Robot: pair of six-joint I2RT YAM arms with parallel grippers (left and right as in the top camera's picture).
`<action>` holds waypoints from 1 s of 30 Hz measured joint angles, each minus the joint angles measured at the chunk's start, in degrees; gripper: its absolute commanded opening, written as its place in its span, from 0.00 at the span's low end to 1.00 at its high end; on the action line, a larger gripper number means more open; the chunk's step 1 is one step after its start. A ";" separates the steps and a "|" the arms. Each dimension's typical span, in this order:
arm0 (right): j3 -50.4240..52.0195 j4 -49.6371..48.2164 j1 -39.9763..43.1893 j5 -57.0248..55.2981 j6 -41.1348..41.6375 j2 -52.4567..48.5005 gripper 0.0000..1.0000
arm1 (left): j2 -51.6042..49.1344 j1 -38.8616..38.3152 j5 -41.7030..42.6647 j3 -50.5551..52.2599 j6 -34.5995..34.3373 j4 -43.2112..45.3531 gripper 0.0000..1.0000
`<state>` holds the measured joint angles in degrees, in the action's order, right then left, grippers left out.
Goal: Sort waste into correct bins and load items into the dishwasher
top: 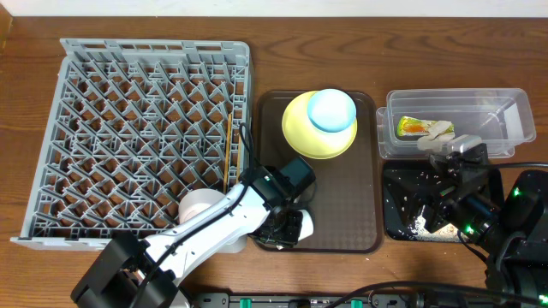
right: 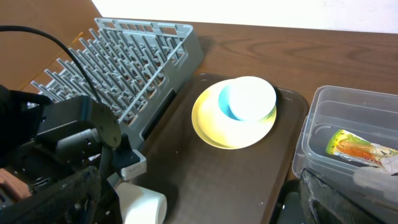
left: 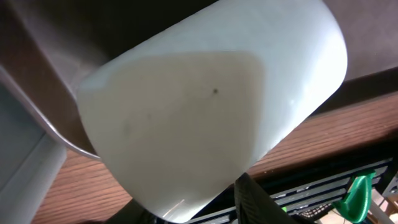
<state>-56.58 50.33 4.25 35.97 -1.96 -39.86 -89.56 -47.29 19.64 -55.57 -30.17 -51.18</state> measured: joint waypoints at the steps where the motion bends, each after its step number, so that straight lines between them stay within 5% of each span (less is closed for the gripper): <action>1: 0.00 -0.02 0.00 0.00 0.00 0.00 0.99 | 0.00 -0.15 0.02 0.00 0.00 0.20 0.35; 15: 0.00 -0.02 0.00 0.00 0.00 0.00 0.99 | 0.00 -1.70 0.20 0.02 -0.02 8.17 0.36; 30: 0.00 0.00 0.00 0.00 0.00 0.00 0.99 | 0.00 -2.01 0.72 0.02 -0.37 10.84 0.68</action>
<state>-56.58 50.33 4.25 35.97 -1.96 -39.86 -89.56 -49.30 20.36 -55.55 -30.55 -40.34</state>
